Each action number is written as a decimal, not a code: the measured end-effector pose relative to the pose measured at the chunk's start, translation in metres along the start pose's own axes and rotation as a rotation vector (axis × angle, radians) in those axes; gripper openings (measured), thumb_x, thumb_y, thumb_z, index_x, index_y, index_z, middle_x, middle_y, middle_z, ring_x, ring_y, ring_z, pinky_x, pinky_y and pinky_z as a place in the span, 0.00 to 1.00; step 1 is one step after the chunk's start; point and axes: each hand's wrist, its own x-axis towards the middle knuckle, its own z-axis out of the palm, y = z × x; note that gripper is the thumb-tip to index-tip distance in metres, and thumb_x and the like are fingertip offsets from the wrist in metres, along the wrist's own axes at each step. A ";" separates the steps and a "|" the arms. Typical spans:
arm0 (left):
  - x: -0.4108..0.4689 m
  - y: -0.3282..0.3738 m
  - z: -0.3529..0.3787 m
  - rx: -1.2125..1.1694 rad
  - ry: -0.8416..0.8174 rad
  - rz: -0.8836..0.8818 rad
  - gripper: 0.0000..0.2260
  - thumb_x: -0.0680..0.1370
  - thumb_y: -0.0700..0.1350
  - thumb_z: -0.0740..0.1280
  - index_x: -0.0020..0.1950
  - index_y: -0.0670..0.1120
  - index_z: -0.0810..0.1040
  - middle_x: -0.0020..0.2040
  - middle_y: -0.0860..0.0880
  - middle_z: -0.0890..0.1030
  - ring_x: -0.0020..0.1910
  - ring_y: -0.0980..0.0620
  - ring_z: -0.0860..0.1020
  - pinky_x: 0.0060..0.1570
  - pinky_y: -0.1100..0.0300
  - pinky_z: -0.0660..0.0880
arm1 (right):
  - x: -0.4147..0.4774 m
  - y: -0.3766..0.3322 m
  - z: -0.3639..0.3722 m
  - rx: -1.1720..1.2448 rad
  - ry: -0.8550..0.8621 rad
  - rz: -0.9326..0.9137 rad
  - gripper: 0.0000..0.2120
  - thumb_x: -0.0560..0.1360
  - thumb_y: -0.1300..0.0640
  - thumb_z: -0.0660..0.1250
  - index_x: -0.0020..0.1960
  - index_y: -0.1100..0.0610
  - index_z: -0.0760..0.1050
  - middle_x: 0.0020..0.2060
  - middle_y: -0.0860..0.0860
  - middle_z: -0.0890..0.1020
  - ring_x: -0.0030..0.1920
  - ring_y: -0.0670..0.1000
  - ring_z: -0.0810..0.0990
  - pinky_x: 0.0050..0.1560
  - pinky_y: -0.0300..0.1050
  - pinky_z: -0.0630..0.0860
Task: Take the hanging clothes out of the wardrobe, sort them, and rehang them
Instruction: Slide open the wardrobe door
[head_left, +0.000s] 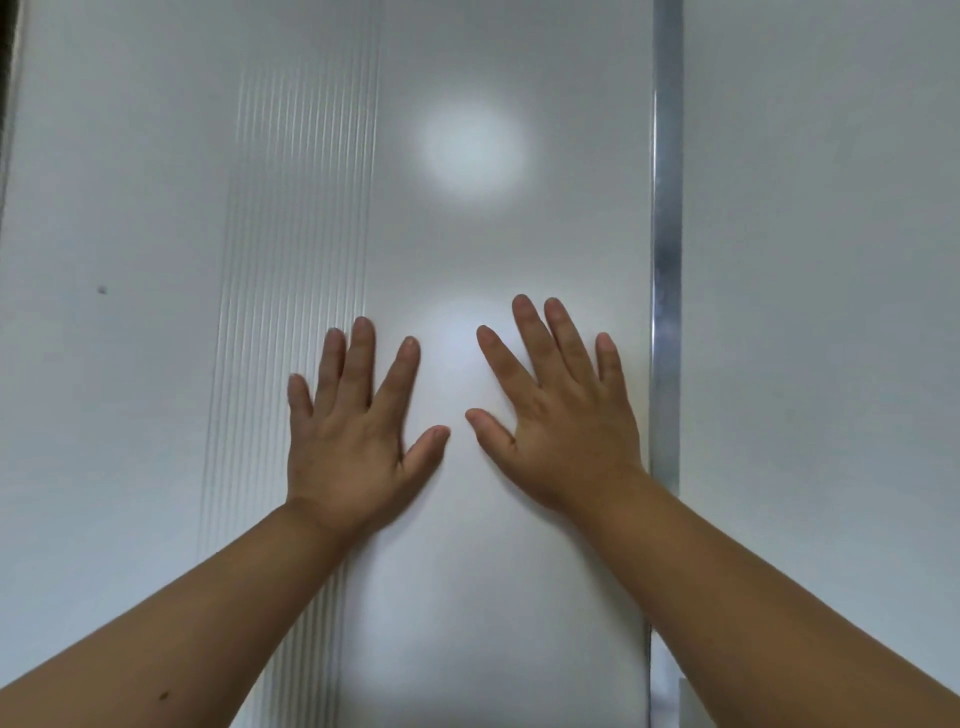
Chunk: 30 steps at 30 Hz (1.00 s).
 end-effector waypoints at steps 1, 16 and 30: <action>0.000 0.002 0.000 -0.005 -0.002 0.003 0.34 0.73 0.69 0.45 0.75 0.61 0.37 0.77 0.51 0.36 0.76 0.48 0.36 0.71 0.38 0.44 | -0.001 0.002 -0.001 0.005 -0.005 0.003 0.32 0.74 0.36 0.50 0.76 0.45 0.55 0.77 0.50 0.53 0.77 0.53 0.50 0.72 0.57 0.48; 0.001 0.065 0.000 -0.106 -0.074 0.051 0.35 0.73 0.67 0.48 0.75 0.60 0.35 0.73 0.52 0.27 0.72 0.51 0.27 0.68 0.42 0.34 | -0.023 0.058 -0.019 -0.017 -0.053 0.063 0.32 0.73 0.36 0.51 0.75 0.44 0.55 0.77 0.49 0.53 0.76 0.51 0.50 0.71 0.61 0.52; 0.013 0.044 -0.020 -0.147 -0.141 0.119 0.36 0.71 0.65 0.59 0.75 0.62 0.46 0.78 0.54 0.40 0.75 0.53 0.36 0.71 0.40 0.44 | -0.048 0.125 -0.040 -0.035 -0.083 0.117 0.32 0.72 0.37 0.51 0.74 0.44 0.55 0.76 0.49 0.55 0.76 0.52 0.52 0.70 0.63 0.54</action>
